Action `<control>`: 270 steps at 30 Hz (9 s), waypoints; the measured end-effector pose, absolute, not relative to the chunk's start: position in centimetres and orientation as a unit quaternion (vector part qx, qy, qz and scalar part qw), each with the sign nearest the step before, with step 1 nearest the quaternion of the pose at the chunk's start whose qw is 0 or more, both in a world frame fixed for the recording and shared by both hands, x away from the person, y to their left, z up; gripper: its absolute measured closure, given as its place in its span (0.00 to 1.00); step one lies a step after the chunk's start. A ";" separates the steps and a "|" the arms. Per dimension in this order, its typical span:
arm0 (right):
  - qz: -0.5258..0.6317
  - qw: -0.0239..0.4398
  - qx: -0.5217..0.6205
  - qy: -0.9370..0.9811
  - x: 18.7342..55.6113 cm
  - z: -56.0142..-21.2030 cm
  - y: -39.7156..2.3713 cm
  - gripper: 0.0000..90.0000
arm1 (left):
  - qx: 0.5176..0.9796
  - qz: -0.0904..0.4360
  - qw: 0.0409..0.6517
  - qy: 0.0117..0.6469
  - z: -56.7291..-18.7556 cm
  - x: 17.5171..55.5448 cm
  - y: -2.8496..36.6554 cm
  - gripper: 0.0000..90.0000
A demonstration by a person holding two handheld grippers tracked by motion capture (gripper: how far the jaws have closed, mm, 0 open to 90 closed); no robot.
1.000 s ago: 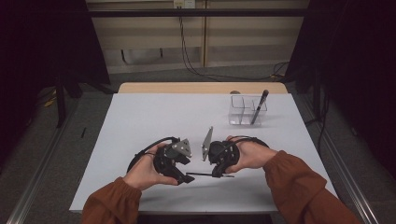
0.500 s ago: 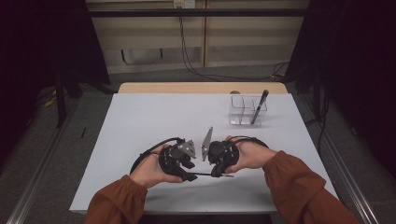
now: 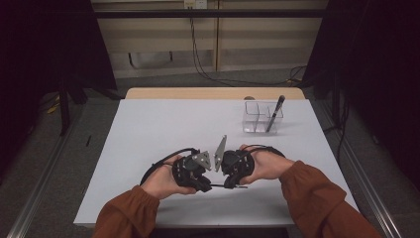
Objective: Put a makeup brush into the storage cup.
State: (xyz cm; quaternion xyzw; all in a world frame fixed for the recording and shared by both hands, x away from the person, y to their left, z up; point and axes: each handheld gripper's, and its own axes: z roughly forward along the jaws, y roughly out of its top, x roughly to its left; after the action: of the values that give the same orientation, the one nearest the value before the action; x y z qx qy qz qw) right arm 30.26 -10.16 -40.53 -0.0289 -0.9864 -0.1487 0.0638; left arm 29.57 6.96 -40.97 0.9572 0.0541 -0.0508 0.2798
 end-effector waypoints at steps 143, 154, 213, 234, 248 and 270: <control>-0.539 -0.069 -0.230 -0.807 26.7 -43.9 -19.2 0.02 | 0.820 0.012 0.544 0.176 -42.1 28.3 15.2 0.95; -0.573 -0.070 -0.220 -0.786 26.7 -43.7 -18.7 0.02 | 0.798 0.017 0.577 0.175 -42.4 28.2 14.9 0.95; -0.665 -0.010 -0.226 -0.711 28.5 -42.1 -17.9 0.83 | 0.804 0.007 0.575 0.148 -43.5 27.9 12.3 0.95; -0.678 0.034 -0.216 -0.702 28.7 -42.0 -18.1 0.96 | 0.806 0.018 0.570 0.160 -44.5 28.2 11.6 0.85; -0.668 0.014 -0.228 -0.708 28.8 -41.8 -18.6 0.96 | 0.802 0.025 0.570 0.178 -44.2 28.0 11.9 0.59; -0.654 0.005 -0.253 -0.713 29.1 -41.5 -19.7 0.96 | 0.787 0.052 0.571 0.228 -43.4 28.2 13.0 0.05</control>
State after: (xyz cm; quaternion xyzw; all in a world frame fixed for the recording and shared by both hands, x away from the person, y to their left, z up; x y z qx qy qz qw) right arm 29.08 -19.73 -41.47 -0.2528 -0.7127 -0.6543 0.0048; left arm 28.17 12.99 -43.40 0.7872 0.2277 0.0523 0.5707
